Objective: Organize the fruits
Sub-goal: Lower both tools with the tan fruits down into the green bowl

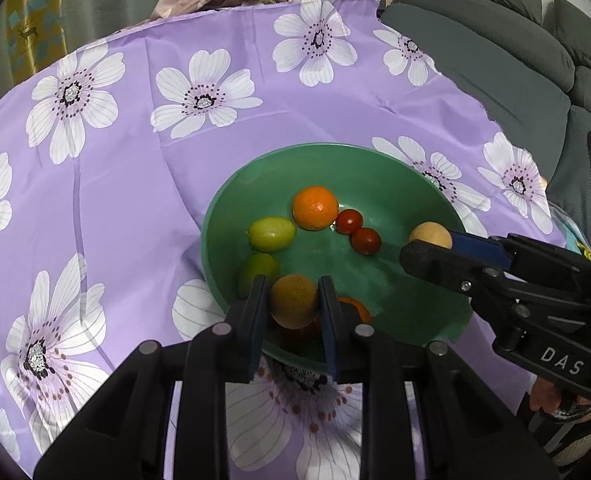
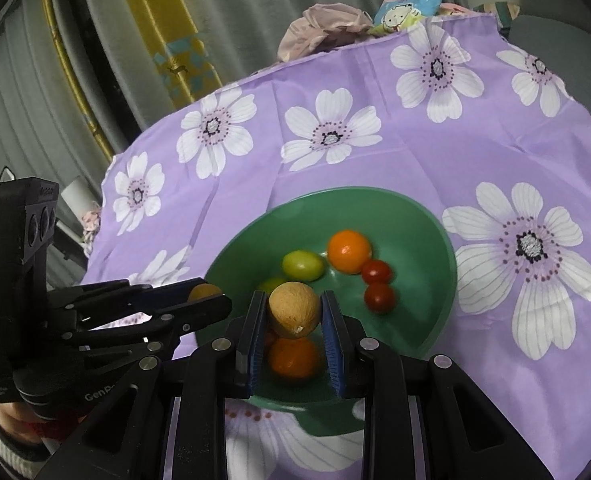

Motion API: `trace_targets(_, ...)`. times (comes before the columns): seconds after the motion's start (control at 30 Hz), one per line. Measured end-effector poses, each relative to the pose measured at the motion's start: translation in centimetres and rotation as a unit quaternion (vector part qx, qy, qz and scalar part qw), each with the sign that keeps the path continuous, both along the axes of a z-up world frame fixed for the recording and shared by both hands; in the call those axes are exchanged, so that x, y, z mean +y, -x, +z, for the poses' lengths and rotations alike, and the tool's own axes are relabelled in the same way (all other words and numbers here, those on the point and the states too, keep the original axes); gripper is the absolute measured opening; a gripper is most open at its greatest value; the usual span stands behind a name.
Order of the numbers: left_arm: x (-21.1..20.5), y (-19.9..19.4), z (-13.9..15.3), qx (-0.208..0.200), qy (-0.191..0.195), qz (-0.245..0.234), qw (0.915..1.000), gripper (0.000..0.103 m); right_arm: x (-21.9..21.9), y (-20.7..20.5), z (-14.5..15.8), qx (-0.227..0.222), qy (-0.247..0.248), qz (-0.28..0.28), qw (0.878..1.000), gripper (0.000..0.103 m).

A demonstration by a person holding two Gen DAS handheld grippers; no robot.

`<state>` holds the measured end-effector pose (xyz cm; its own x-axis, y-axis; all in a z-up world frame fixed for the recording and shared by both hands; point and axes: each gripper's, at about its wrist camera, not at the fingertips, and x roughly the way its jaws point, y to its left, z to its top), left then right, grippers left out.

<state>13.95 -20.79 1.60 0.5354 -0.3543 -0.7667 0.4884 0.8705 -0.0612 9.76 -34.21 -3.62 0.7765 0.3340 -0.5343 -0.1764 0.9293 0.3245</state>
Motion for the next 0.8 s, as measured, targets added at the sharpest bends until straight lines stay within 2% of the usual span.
trace_targets(0.8, -1.8, -1.5, -1.4, 0.012, -0.042, -0.014, 0.9989, 0.025, -0.5, -1.3, -0.2, 0.015, 0.035, -0.020, 0.999, 0.028)
